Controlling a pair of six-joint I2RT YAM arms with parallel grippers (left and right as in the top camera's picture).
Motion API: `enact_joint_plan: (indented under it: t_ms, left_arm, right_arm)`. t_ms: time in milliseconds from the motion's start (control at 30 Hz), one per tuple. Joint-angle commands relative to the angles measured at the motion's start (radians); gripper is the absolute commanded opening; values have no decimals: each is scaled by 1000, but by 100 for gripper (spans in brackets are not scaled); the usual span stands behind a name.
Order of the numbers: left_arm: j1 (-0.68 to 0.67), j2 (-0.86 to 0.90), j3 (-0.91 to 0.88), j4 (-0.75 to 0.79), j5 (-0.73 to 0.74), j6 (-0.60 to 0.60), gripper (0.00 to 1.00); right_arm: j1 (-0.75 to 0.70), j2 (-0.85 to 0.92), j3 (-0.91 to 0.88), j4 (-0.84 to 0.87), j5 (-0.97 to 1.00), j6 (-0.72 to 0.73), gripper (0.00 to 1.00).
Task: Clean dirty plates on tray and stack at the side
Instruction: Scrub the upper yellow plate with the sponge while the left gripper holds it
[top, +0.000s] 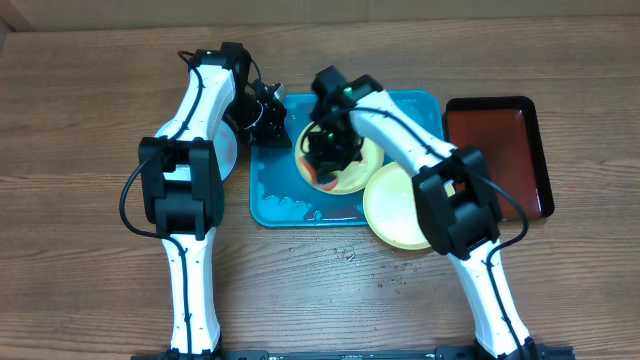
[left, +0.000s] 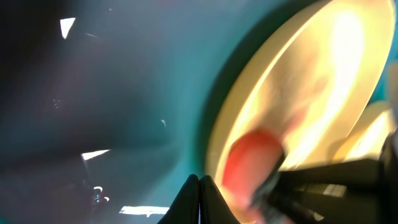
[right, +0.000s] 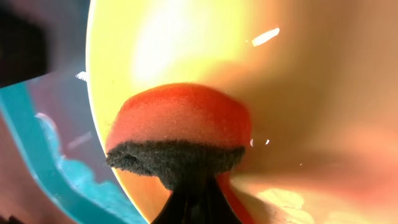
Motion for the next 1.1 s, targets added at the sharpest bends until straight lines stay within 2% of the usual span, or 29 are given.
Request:
enact_joint_plan:
  t_ms: [0, 200, 533, 800, 1067]
  left_arm:
    - [20, 6, 14, 2, 31, -14, 4]
    - [25, 6, 14, 3, 32, -8, 4]
    - [11, 6, 14, 23, 32, 4, 4]
    - [11, 6, 14, 51, 31, 5, 23]
    - [11, 6, 14, 85, 29, 65, 34]
  right_arm:
    - [-77, 17, -18, -7, 127, -41, 4]
    - [-106, 17, -18, 10, 121, -55, 4]
    - [-7, 17, -18, 82, 108, -55, 4]
    - [89, 17, -18, 83, 78, -137, 4]
    - [137, 17, -18, 62, 80, -159, 3]
